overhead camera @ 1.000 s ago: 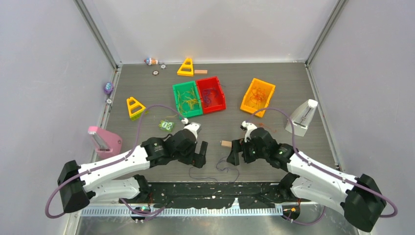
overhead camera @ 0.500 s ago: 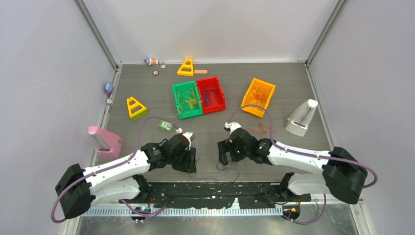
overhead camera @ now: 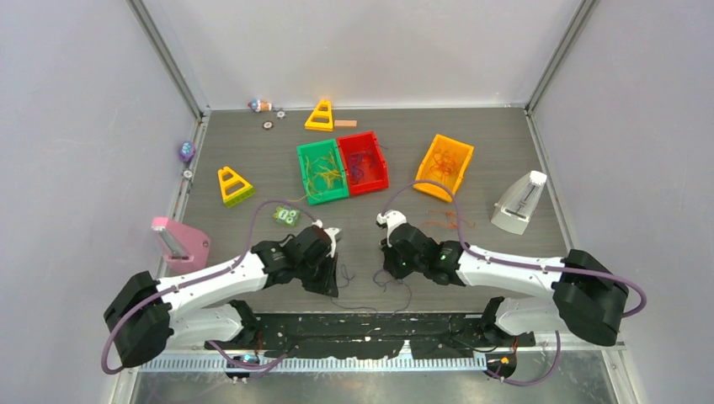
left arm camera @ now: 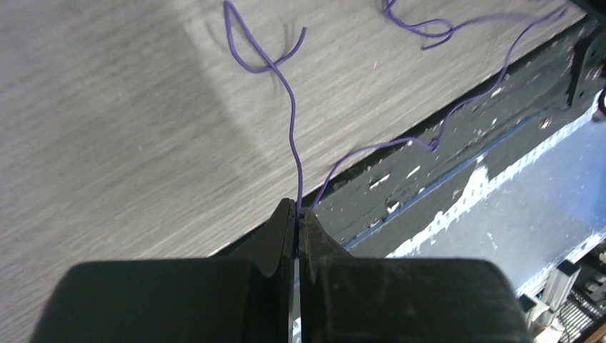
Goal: Untangle the cables
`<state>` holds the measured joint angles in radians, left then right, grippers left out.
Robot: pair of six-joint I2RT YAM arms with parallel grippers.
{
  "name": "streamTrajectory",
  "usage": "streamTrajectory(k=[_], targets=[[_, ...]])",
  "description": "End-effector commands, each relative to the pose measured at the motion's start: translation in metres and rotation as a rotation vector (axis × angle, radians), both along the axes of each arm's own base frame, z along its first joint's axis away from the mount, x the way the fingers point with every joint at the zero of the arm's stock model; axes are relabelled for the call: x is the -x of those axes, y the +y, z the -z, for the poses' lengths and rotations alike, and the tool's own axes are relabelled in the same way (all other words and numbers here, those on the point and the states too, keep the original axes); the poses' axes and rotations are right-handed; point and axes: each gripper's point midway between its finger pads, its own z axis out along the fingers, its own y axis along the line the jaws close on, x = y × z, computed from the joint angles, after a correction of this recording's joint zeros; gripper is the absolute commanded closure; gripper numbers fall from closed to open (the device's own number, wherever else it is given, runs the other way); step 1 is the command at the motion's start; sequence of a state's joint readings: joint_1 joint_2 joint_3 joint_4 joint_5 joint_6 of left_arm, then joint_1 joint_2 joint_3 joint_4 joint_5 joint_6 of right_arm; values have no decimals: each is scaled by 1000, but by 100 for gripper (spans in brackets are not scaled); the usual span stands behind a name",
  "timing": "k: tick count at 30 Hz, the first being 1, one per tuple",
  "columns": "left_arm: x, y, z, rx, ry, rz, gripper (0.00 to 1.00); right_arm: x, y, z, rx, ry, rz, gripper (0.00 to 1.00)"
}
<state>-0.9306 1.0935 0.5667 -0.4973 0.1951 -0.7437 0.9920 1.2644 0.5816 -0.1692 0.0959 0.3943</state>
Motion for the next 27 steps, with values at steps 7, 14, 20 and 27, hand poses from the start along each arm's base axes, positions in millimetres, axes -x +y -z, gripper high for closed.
streamTrajectory(k=[7,14,20,27], targets=[[-139,-43,-122,116,-340,-17,100,-113,14,-133,-246,-268,246,95],[-252,-58,-142,104,-416,-96,100,-219,5,-182,-285,-372,379,95],[-346,-60,-143,53,-479,-191,100,-298,23,-221,-377,-441,446,95],[-399,-43,-170,71,-566,-274,100,-339,49,-238,-482,-429,424,95]])
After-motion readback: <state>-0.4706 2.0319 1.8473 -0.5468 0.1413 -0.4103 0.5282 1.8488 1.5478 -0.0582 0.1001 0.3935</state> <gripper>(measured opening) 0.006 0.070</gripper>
